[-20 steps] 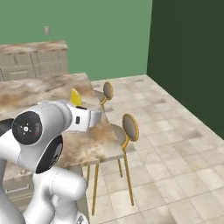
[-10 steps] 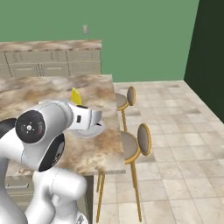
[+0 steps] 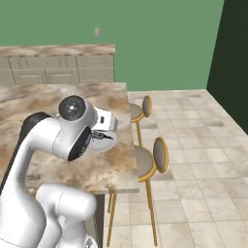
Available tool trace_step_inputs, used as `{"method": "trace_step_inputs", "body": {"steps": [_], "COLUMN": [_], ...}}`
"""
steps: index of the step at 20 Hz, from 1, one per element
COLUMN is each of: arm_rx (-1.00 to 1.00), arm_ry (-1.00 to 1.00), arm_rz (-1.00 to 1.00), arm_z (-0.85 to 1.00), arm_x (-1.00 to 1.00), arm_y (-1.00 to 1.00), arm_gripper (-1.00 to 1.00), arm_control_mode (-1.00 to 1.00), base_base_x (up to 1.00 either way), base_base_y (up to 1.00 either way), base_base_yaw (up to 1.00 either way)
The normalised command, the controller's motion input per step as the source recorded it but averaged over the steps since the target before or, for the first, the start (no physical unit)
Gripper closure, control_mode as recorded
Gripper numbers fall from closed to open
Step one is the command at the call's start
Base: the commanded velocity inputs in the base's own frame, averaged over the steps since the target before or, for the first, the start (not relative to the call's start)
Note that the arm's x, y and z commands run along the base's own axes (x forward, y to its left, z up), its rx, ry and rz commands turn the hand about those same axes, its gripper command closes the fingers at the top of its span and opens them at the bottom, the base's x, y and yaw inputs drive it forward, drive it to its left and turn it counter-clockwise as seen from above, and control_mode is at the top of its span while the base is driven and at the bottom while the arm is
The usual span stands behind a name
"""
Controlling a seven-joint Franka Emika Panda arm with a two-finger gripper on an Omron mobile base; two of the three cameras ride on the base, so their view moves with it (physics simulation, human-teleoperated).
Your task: Take the lemon wedge from the fridge and place it on the plate with fish on the dining counter.
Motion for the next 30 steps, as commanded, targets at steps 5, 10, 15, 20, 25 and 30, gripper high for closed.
{"method": "trace_step_inputs", "body": {"steps": [5,10,15,20,25,30], "arm_rx": [0.0,0.0,-0.04,-0.13,-0.26,-0.06], "arm_ry": [0.43,0.28,0.24,0.23,0.16,0.27], "arm_rz": [0.16,0.07,0.04,0.01,-0.18,0.04], "arm_z": [-0.86,-0.76,-0.63,-0.76,-0.67,-0.41], "arm_x": [1.0,1.0,1.0,1.0,0.97,0.59], "arm_y": [0.28,0.55,0.59,0.3,0.22,0.0], "arm_gripper": [1.0,1.0,1.0,1.0,1.0,1.0], "arm_control_mode": [-1.0,-1.0,-1.0,-1.0,-1.0,-1.0], "base_base_x": [0.0,0.0,0.0,0.0,0.0,0.0], "base_base_y": [0.0,0.0,0.0,0.0,0.0,0.0], "base_base_yaw": [0.0,0.0,0.0,0.0,0.0,0.0]}}
